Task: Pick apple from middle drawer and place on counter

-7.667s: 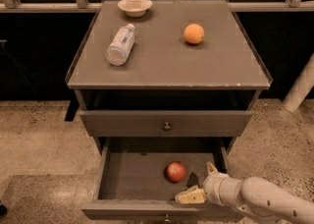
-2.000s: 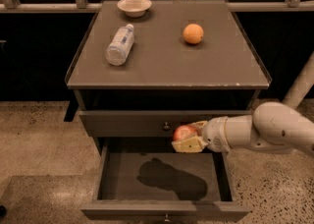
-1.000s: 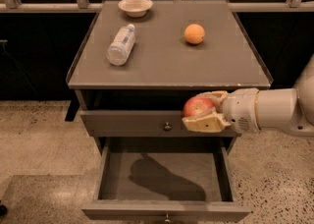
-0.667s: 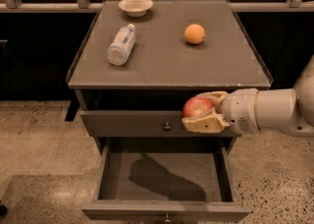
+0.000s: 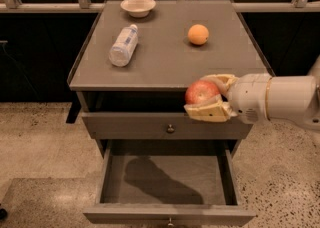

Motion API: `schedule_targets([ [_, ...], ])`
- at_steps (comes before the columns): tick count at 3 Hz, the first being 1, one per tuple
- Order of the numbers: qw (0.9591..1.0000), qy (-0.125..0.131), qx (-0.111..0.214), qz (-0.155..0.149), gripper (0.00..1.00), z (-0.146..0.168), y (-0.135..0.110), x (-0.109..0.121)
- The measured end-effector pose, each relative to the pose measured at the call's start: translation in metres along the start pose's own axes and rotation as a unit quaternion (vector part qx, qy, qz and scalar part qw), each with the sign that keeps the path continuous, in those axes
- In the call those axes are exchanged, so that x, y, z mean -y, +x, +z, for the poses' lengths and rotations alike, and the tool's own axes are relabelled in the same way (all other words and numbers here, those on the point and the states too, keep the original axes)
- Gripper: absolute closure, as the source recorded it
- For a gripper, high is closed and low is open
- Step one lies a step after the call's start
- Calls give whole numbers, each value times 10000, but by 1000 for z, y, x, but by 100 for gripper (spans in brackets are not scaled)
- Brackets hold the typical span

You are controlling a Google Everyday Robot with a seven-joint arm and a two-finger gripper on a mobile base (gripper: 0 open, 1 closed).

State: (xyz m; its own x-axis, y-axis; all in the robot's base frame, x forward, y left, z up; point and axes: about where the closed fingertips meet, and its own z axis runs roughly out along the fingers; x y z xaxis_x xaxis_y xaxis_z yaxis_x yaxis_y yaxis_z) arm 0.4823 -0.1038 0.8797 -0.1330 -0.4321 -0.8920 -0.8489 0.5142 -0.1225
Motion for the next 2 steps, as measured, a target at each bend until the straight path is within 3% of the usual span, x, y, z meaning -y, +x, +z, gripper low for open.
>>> schedule_targets([
  [1, 9994, -33, 198, -299, 100, 1, -27, 25],
  [2, 9984, -231, 386, -355, 100, 24, -42, 64],
])
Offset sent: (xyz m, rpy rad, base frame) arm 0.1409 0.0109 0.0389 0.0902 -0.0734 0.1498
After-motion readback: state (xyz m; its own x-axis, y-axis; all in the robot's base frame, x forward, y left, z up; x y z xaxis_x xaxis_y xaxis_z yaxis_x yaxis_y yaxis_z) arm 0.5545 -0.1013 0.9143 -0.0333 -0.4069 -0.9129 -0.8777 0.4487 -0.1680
